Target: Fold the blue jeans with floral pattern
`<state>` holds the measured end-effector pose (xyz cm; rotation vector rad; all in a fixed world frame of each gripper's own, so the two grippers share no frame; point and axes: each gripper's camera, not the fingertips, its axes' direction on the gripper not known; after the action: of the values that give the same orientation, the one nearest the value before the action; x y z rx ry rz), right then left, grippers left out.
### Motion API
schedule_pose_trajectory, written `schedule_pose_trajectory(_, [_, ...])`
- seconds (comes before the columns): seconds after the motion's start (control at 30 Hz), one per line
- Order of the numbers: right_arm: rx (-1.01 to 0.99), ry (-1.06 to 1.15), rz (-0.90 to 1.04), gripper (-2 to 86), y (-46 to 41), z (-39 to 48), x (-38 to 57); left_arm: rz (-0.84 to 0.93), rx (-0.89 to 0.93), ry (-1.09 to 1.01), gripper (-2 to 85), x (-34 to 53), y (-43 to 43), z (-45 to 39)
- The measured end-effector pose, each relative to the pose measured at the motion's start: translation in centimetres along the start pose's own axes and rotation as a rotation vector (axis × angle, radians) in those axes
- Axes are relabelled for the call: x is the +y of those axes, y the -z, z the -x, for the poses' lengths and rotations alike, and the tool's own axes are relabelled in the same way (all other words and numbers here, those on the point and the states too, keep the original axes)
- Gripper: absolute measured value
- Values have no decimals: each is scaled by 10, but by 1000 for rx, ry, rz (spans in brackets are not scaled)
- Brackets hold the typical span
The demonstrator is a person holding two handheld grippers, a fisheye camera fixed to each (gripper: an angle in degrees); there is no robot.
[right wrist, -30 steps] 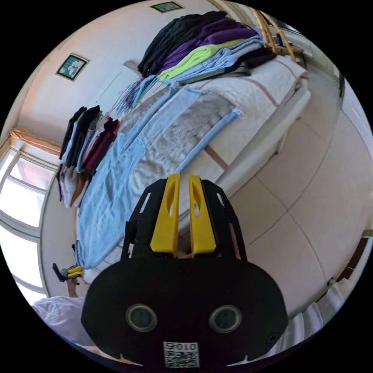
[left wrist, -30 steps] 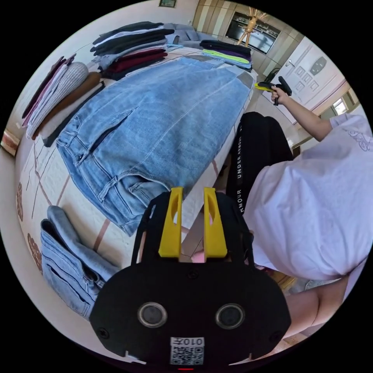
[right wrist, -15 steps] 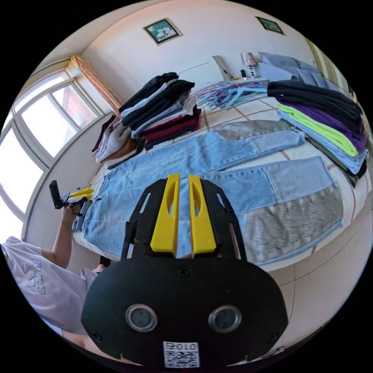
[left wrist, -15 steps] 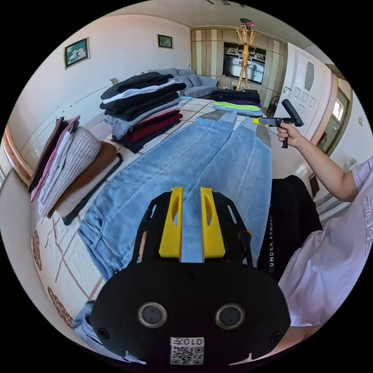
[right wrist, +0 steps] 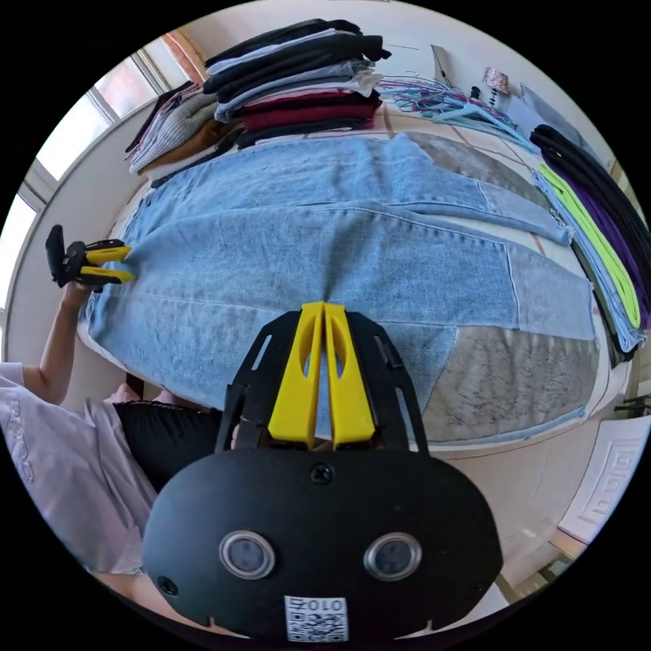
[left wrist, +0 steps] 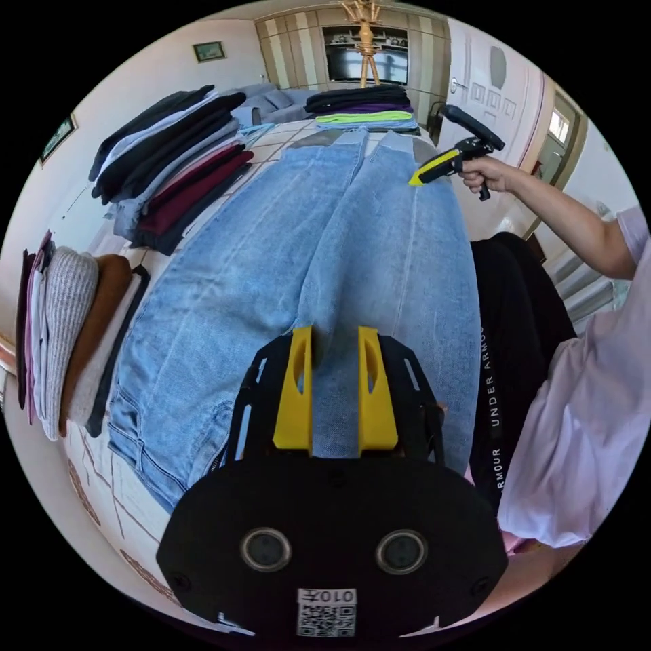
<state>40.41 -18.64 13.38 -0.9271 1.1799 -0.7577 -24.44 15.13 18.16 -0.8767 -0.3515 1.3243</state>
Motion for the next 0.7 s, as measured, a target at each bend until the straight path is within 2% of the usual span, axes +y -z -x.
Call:
schedule_pose_trajectory(0.1, [-76,-34,1,28,-2,-7,-2,-122,68,83,127,-15,31,32])
schedule_pose_trajectory(0.17, [-67,-29,-20,27,-3,-3,1,-154,33,142,132,-24,40,54])
schedule_pose_trajectory(0.33, [-111,-80,-95,25,-8,-6,14,28,-99,350,141,-31,5,116])
schedule_pose_trajectory(0.43, [-145,-103,-125,24,-10,-9,20,98,-49,369,143,-23,-25,120])
schedule_pose_trajectory(0.5, [-139,-100,-132,24,-11,-8,22,70,-84,356,144,-20,-30,112])
schedule_pose_trajectory(0.7, [-85,-57,-137,32,1,3,32,51,-166,313,144,-40,5,87])
